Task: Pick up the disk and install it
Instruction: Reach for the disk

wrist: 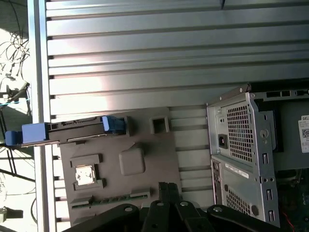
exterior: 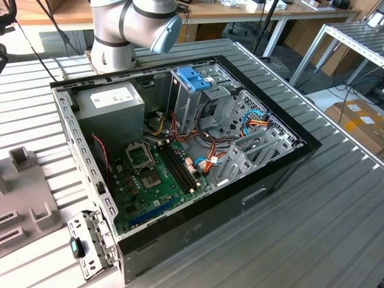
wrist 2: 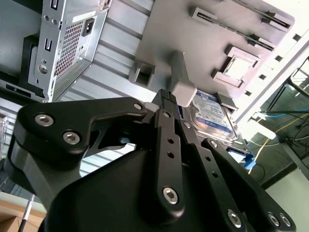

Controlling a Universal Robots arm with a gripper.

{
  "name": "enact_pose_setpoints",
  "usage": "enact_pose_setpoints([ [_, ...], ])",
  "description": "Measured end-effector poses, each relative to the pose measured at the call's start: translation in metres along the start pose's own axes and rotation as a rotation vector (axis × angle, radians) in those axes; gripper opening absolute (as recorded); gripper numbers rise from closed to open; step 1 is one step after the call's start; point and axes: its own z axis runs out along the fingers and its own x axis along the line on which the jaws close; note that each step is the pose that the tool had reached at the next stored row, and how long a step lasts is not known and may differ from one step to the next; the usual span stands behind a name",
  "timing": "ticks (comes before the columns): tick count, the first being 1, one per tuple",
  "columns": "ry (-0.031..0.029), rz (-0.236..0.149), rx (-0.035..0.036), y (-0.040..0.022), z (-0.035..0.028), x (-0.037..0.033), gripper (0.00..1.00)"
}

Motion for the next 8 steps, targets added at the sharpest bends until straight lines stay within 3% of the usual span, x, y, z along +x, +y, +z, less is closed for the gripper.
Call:
enact_pose_setpoints([
  [8, 0.0, 0.0, 0.0001, -0.0004, -0.0002, 0.0059, 0.11],
])
